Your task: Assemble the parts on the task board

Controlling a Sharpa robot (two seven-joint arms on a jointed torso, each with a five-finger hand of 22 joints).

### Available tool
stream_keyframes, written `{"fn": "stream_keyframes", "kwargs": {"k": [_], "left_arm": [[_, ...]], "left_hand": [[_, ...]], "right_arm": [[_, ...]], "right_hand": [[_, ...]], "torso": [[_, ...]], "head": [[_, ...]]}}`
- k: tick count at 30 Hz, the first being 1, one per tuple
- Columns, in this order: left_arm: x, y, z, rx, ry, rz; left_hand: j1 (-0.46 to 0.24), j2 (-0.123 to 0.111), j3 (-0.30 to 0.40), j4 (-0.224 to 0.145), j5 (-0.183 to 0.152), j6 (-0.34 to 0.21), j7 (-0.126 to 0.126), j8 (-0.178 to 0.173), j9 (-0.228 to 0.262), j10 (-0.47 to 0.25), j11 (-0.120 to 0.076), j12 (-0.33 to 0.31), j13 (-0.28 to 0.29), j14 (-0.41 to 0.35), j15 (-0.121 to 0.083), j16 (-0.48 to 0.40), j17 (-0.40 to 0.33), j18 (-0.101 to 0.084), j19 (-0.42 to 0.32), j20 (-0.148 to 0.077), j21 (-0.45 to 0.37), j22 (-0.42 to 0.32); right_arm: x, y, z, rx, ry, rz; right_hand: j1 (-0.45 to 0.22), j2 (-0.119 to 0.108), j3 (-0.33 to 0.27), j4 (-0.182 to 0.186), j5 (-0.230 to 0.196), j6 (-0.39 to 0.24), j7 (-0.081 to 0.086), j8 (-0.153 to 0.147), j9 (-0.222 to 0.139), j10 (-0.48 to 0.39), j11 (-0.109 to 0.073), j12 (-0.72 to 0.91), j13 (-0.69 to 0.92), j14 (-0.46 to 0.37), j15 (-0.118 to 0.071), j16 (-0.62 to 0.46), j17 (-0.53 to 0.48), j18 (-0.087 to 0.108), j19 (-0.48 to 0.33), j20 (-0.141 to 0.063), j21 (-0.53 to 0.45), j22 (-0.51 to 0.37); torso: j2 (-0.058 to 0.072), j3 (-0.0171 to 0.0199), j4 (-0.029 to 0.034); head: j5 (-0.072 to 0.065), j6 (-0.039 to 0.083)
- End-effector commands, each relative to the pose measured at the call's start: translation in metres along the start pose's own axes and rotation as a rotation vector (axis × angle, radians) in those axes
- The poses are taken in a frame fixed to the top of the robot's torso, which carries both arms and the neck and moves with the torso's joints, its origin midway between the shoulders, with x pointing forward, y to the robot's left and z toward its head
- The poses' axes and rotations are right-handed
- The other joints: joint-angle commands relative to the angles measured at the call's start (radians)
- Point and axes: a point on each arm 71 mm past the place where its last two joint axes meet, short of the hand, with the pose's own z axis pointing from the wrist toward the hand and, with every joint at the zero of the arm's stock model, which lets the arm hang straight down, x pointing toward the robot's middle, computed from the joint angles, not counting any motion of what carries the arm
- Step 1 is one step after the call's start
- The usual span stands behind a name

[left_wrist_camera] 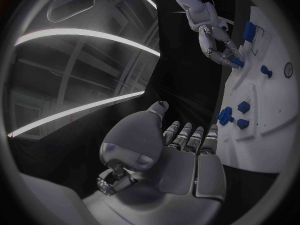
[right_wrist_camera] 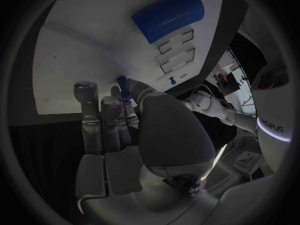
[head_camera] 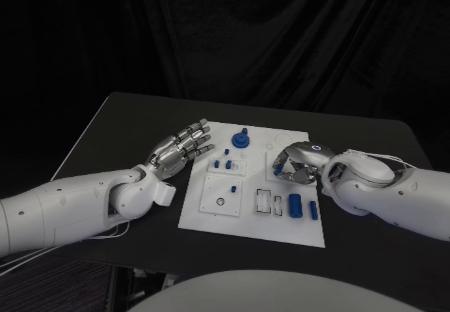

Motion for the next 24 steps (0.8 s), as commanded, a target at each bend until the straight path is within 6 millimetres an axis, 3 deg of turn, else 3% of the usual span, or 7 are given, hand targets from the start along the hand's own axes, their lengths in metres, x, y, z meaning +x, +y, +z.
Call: {"fn": "stream_keyframes", "kwargs": {"k": [1,13,24], "left_arm": [[0.002,-0.002,0.000,0.042,0.019,-0.009],[0.002,0.000,-0.001,0.037,0.019,-0.011],[0.001,0.000,-0.001,0.035,0.016,-0.010]], "left_hand": [[-0.007,0.003,0.003,0.000,0.003,-0.003,0.007,0.005,0.001,-0.003,0.007,0.006,0.002,-0.002,0.008,0.005,0.001,-0.006,0.005,0.003,0.003,0.000],[-0.007,0.004,0.007,0.000,0.004,0.000,0.009,0.006,0.001,-0.003,0.008,0.005,0.002,-0.003,0.008,0.004,0.001,-0.007,0.004,0.003,0.003,0.000],[-0.007,0.004,0.008,0.000,0.004,0.000,0.010,0.006,0.001,-0.003,0.008,0.006,0.002,-0.003,0.008,0.004,0.001,-0.007,0.004,0.003,0.003,0.000]], "right_arm": [[-0.001,0.000,0.000,-0.008,-0.021,0.003],[-0.008,0.003,-0.001,-0.032,-0.118,0.013],[-0.028,0.009,-0.008,-0.054,-0.175,0.013]], "right_hand": [[0.013,0.002,0.009,-0.002,0.003,0.013,-0.002,0.006,0.005,0.018,-0.004,-0.008,0.001,0.010,-0.005,0.001,0.005,-0.017,0.009,-0.001,0.009,0.081],[0.009,0.021,0.025,-0.007,0.005,0.088,-0.033,0.038,0.049,0.139,-0.037,-0.055,0.002,0.072,-0.033,0.033,0.080,-0.034,0.060,-0.027,0.123,0.104],[0.011,0.024,0.026,-0.015,0.002,0.105,-0.040,0.048,0.073,0.181,-0.046,-0.085,0.002,0.093,-0.042,0.039,0.105,-0.041,0.076,-0.037,0.163,0.112]], "torso": [[0.000,0.0000,0.0000],[-0.001,0.0001,0.0000],[0.000,-0.0001,0.0004]], "head": [[0.002,0.000],[0.007,0.000],[0.014,0.000]]}}
